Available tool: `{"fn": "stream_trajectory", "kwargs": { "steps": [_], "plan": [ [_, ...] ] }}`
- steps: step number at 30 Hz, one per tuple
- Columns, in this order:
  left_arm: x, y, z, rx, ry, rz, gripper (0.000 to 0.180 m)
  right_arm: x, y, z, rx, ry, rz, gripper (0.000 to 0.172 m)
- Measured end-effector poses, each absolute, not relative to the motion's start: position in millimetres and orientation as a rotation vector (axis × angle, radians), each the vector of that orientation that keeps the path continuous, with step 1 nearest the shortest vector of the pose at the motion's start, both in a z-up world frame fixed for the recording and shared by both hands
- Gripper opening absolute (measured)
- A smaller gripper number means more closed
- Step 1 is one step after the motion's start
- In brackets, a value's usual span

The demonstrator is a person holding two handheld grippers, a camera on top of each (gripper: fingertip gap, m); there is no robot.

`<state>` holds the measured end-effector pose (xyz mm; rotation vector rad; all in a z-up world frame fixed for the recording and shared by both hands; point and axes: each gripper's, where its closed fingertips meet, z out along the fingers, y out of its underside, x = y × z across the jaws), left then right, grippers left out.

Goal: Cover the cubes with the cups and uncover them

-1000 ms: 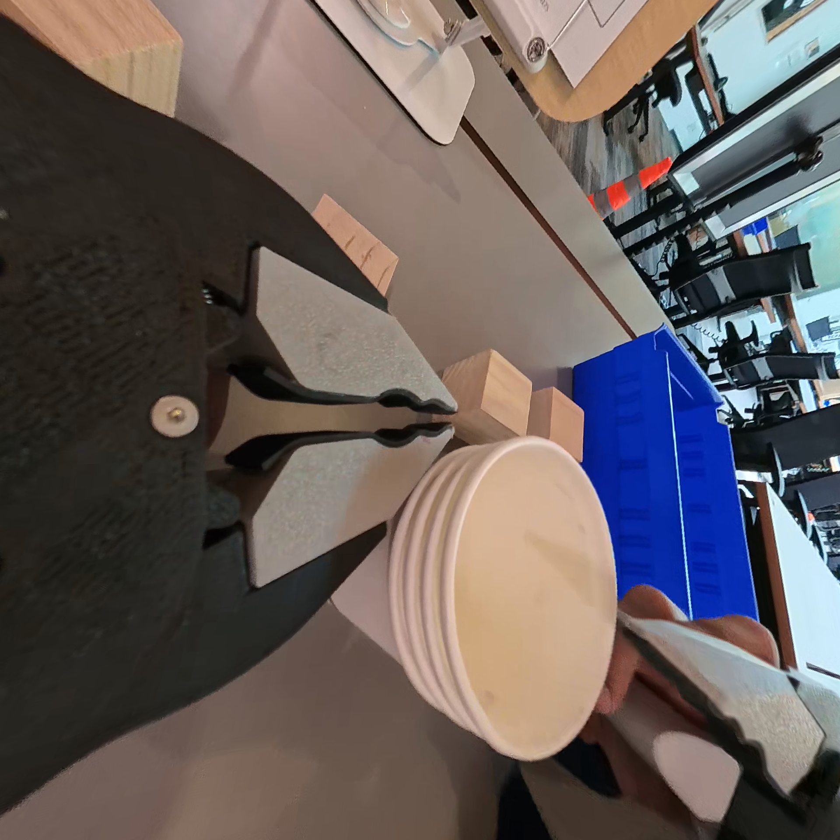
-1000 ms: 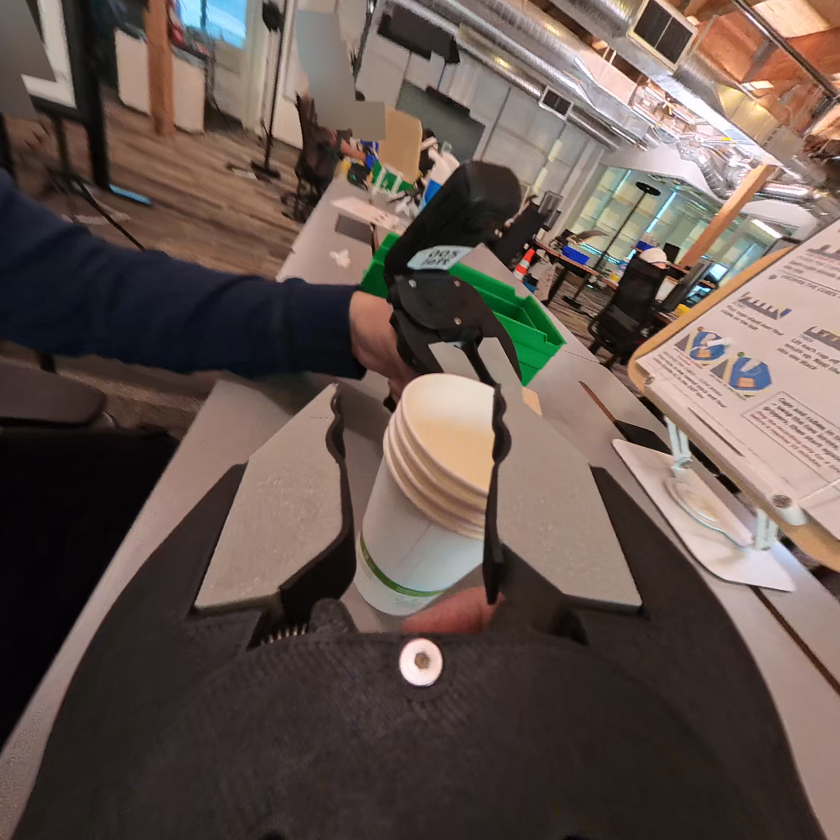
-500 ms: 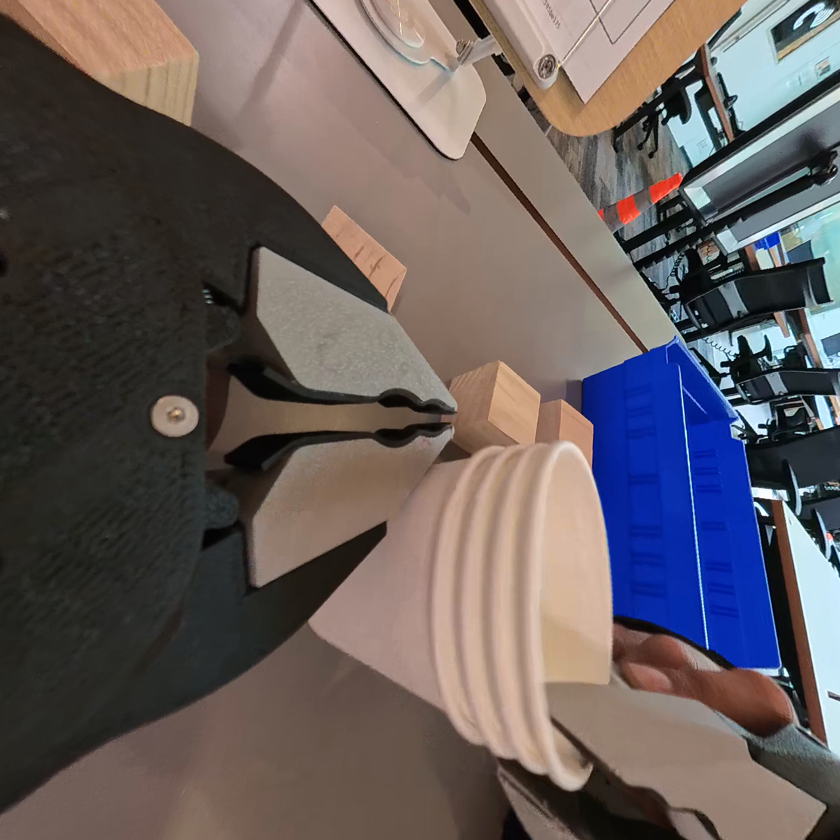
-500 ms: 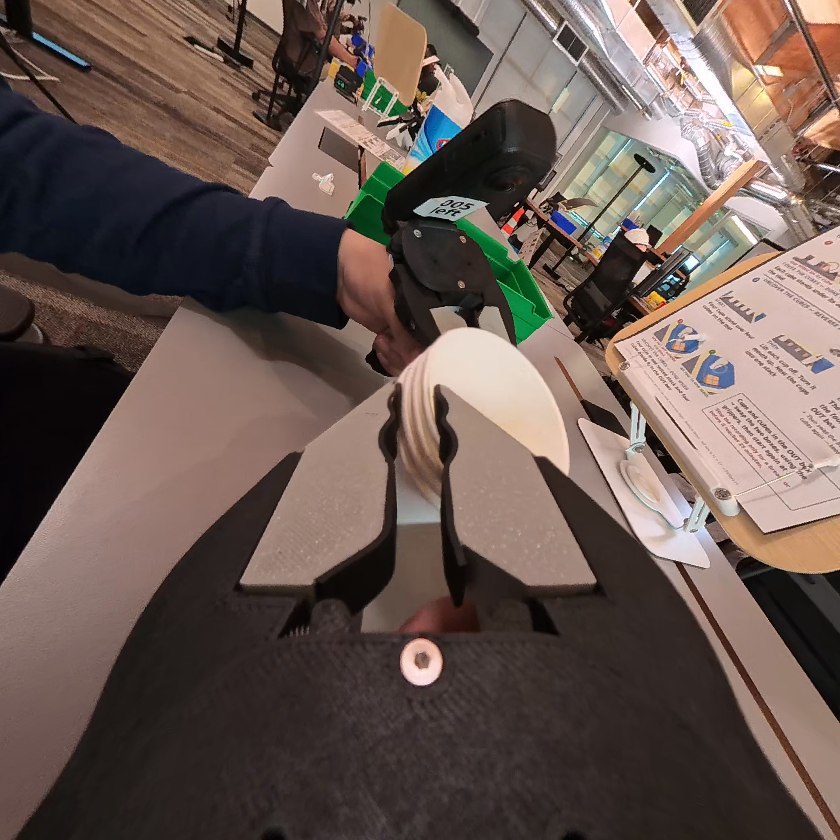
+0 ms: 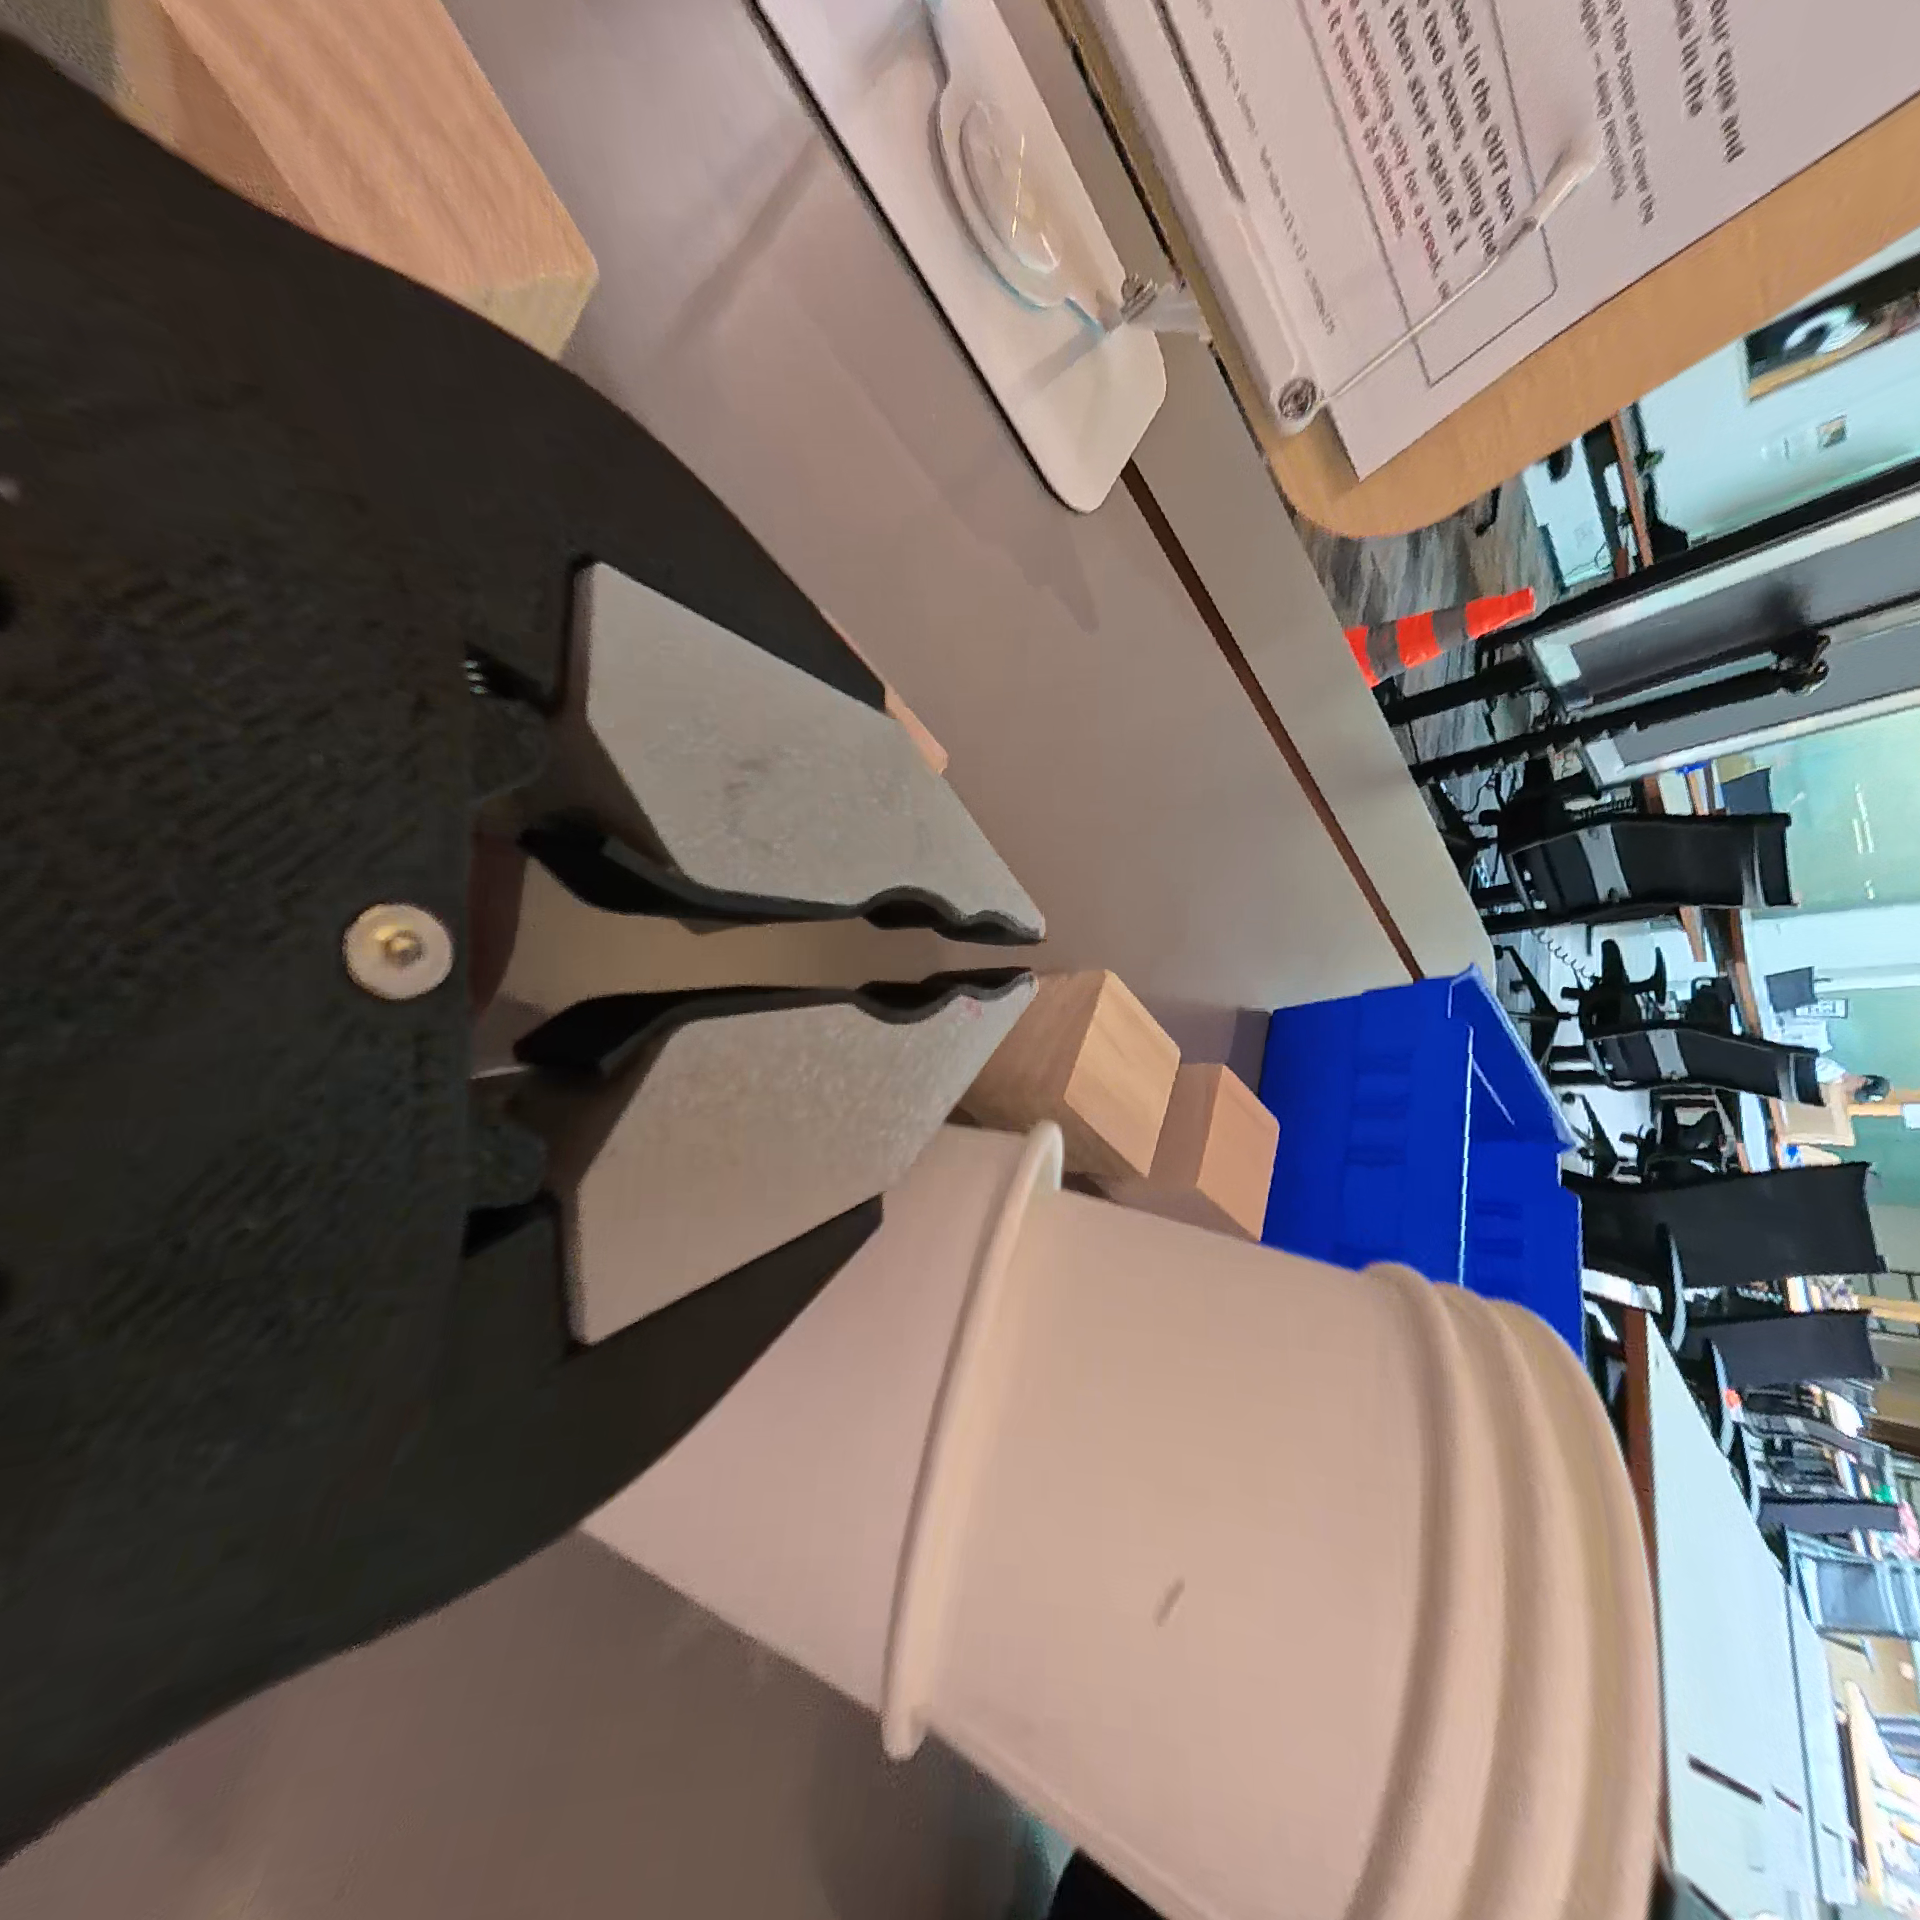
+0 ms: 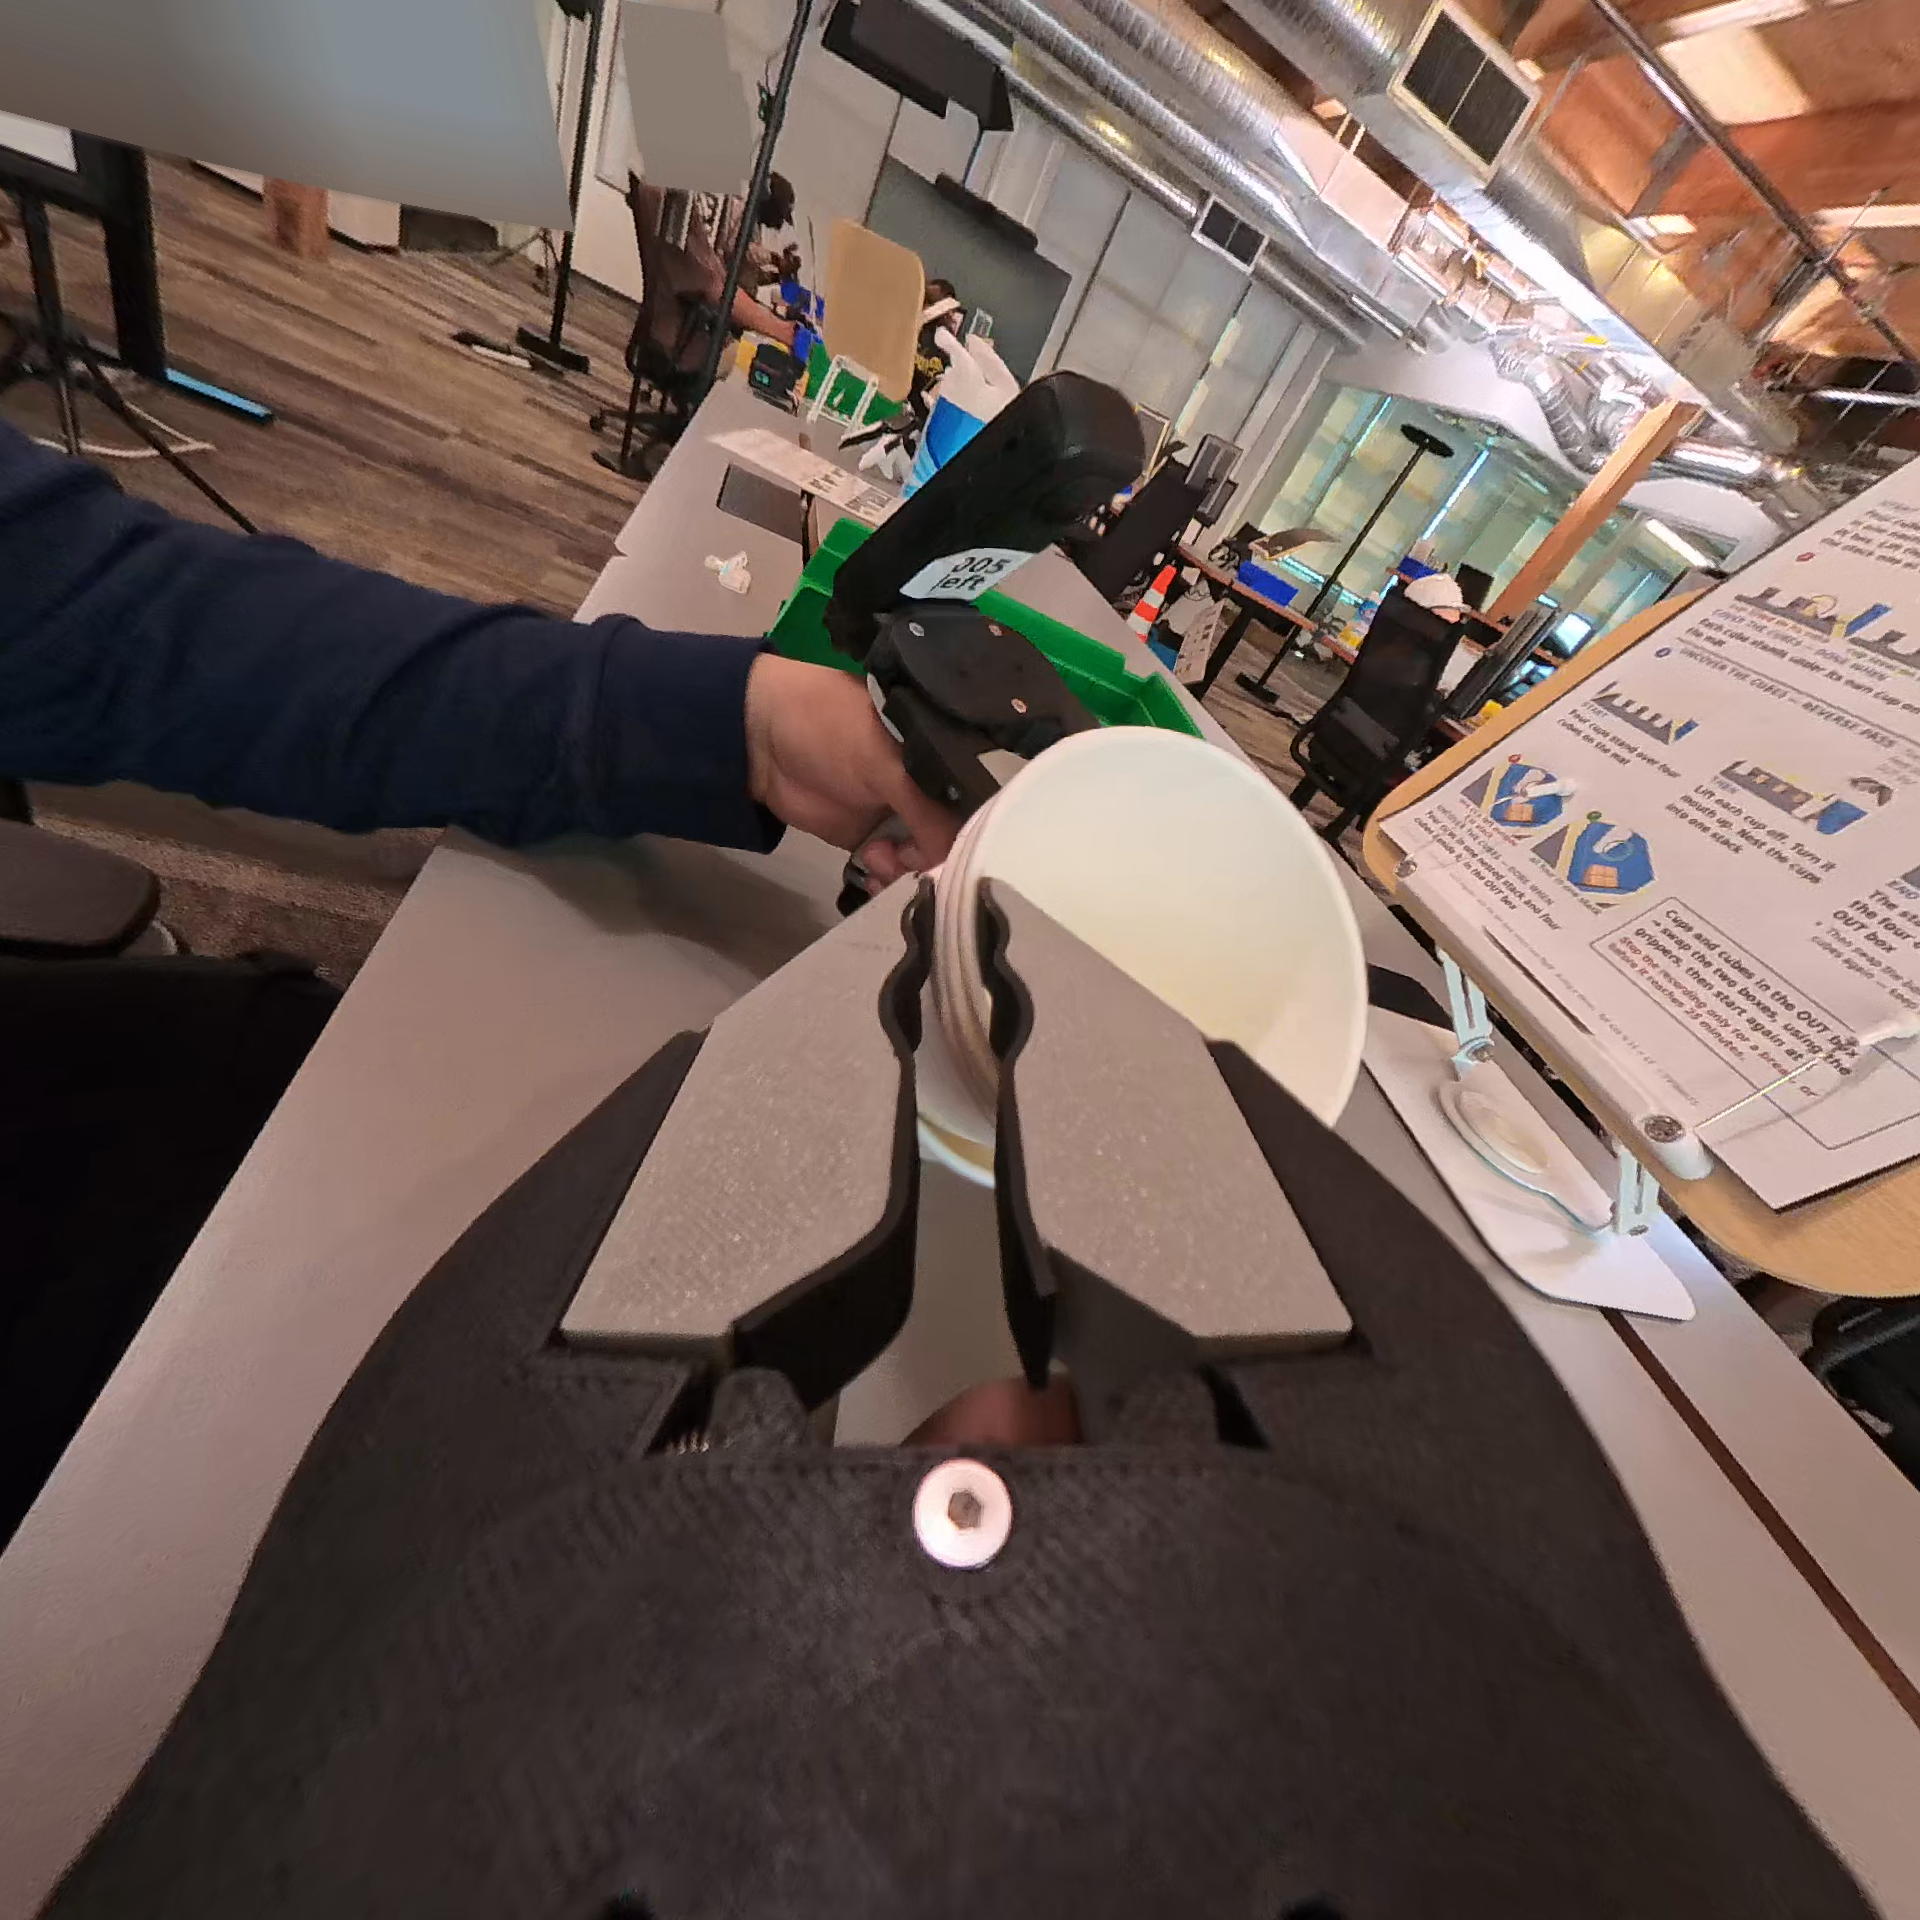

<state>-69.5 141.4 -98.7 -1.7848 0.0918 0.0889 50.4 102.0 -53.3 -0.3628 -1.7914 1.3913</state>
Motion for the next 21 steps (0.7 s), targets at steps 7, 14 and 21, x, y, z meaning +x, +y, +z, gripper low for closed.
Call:
{"fn": "stream_trajectory", "kwargs": {
  "steps": [7,14,21],
  "plan": [
    [-57.5,145.9,-116.7,-1.863,0.158,0.077,0.000,47.5,92.1,-76.0,-0.347,-1.878,1.335,0.004],
    [-51.7,149.8,-131.4,-1.930,0.173,0.068,0.000,54.5,79.4,-90.5,-0.334,-1.969,1.377,0.005],
    [-51.1,149.6,-130.9,-1.929,0.179,0.069,0.000,62.5,72.7,-91.0,-0.337,-2.009,1.461,0.021]
  ]
}}
